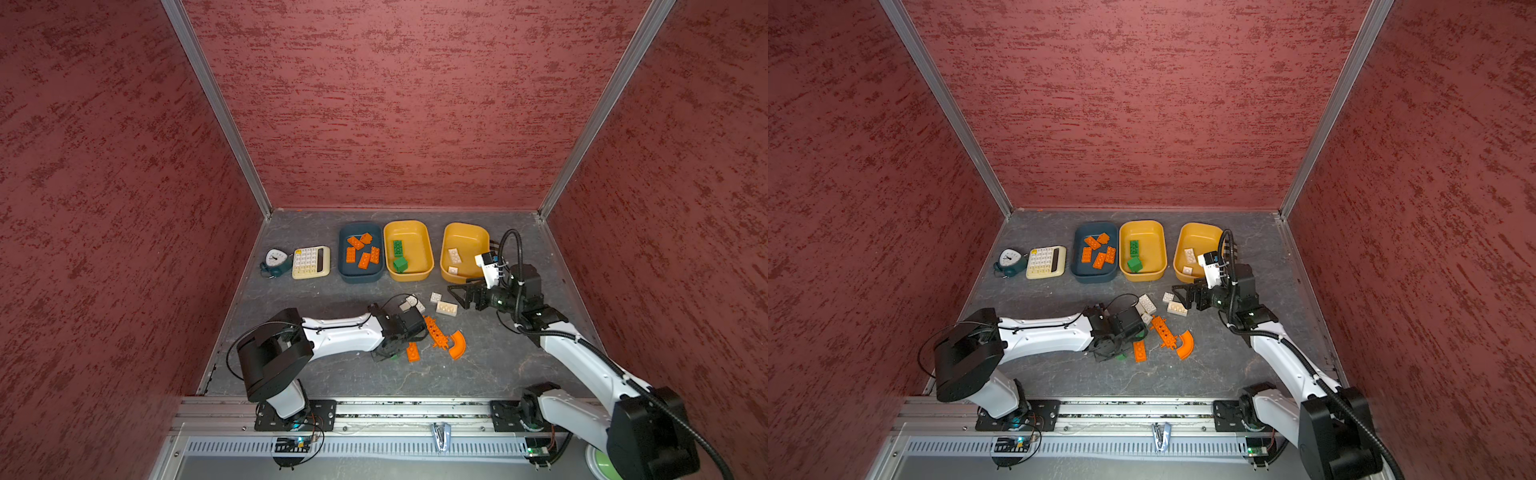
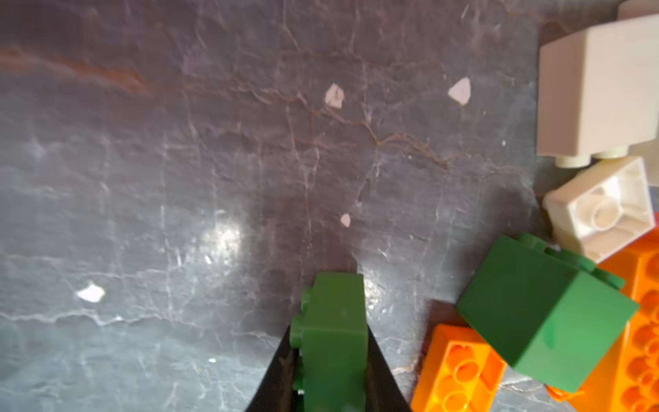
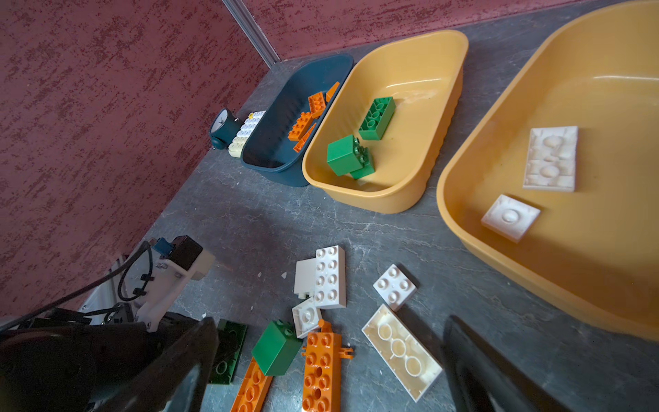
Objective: Sort the legos into containers by color
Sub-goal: Pick up the lego from the middle-left of the table, then place the lego in the container.
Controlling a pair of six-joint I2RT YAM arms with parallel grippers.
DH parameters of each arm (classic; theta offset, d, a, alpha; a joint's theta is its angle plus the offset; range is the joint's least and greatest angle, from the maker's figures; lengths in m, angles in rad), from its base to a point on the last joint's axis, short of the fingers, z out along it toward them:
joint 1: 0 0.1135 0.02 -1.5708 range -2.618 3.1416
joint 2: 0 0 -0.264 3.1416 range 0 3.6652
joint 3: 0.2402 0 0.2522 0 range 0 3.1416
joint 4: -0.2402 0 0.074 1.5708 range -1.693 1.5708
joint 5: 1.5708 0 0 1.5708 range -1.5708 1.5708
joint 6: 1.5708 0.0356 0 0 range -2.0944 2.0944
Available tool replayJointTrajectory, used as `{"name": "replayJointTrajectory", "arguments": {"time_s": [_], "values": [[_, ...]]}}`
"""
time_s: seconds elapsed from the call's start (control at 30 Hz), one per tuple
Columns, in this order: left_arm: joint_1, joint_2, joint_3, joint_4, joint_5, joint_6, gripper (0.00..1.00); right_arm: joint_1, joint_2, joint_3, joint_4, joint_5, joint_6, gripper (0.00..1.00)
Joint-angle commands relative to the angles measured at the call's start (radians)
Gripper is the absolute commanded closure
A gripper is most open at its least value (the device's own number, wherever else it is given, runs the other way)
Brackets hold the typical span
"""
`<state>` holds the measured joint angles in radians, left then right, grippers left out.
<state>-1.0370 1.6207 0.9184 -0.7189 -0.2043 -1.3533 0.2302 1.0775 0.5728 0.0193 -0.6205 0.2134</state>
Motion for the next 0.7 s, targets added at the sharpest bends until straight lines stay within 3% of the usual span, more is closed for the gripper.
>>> {"name": "replayJointTrajectory", "arguments": {"time_s": [0.0,0.17,0.37,0.67], "values": [[0.05,-0.06,0.031,-0.066,-0.027,0.118,0.83,0.007,-0.03,-0.01,0.033,-0.047,0.011,0.01],[0.199,-0.086,0.149,-0.072,0.006,0.428,0.83,0.012,-0.036,0.008,0.036,-0.08,0.014,0.01],[0.358,0.016,0.384,-0.049,0.072,0.763,0.83,0.019,-0.03,0.042,0.044,-0.11,0.018,0.01],[0.492,0.295,0.764,0.031,0.256,0.997,0.83,0.024,0.011,0.102,0.016,-0.087,0.0,0.01]]}}
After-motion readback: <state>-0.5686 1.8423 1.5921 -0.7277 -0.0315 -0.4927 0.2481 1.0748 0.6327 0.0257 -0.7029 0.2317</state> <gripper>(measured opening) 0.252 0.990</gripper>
